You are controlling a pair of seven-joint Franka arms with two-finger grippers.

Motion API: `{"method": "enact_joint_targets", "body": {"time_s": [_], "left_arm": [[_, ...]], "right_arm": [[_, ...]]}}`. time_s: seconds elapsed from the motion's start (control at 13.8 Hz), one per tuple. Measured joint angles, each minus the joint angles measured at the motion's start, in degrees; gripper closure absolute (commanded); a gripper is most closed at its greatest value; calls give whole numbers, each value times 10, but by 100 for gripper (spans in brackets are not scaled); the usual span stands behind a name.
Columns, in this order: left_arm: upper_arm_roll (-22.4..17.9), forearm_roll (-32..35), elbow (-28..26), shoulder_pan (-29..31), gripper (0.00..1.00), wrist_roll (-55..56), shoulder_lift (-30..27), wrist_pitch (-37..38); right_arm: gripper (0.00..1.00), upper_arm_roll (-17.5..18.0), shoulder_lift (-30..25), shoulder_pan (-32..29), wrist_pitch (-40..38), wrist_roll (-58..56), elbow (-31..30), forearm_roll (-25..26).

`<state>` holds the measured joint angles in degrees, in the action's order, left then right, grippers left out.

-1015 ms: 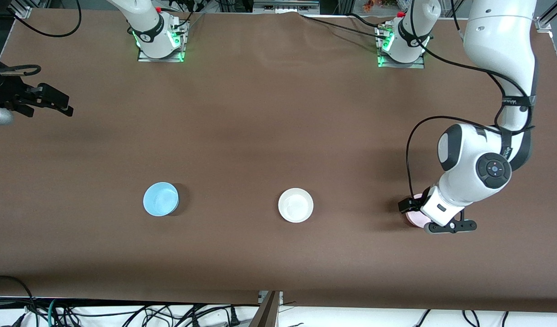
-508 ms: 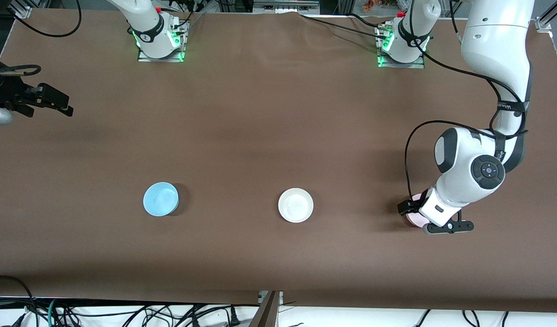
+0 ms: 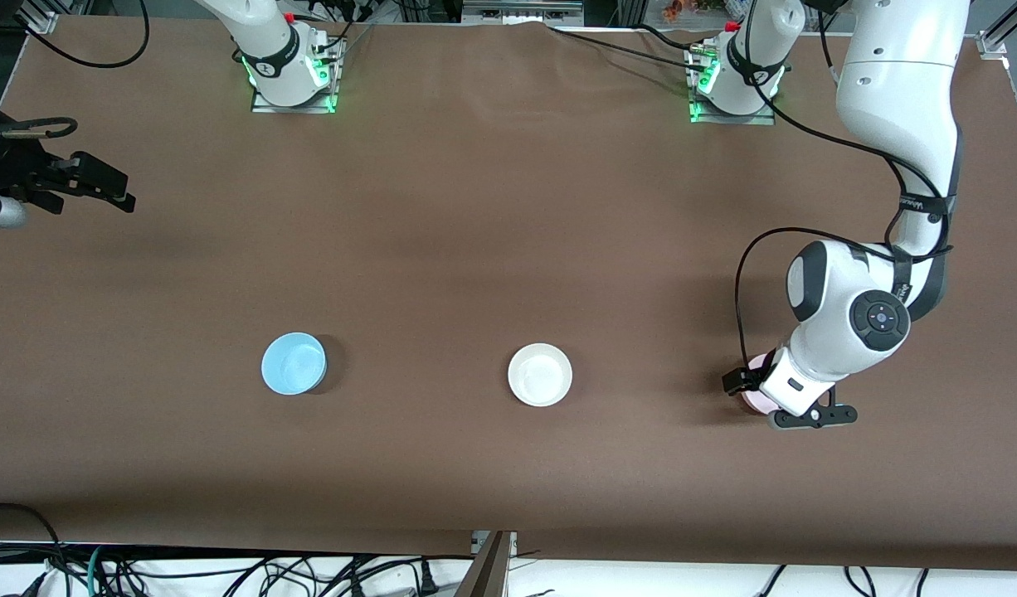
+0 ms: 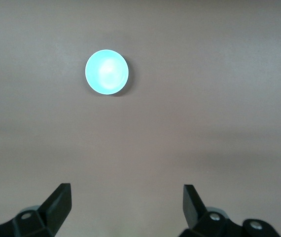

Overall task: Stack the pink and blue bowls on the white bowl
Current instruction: 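Lower the open left gripper onto the pink bowl's rim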

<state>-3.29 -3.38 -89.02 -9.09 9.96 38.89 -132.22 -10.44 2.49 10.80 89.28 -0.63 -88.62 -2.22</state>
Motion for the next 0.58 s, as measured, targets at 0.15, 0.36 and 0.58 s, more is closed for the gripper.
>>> {"method": "enact_joint_targets", "body": {"time_s": [0.15, 0.36, 0.58], "left_arm": [[0, 0, -6, -1, 0, 0, 11, -26], [3, 0, -13, -8, 0, -2, 30, -59], [4, 0, -13, -21, 0, -9, 41, -72]], "right_arm": [[0, 0, 0, 0, 0, 0, 0, 0], [0, 0, 0, 0, 0, 0, 0, 0], [0, 0, 0, 0, 0, 0, 0, 0]]}}
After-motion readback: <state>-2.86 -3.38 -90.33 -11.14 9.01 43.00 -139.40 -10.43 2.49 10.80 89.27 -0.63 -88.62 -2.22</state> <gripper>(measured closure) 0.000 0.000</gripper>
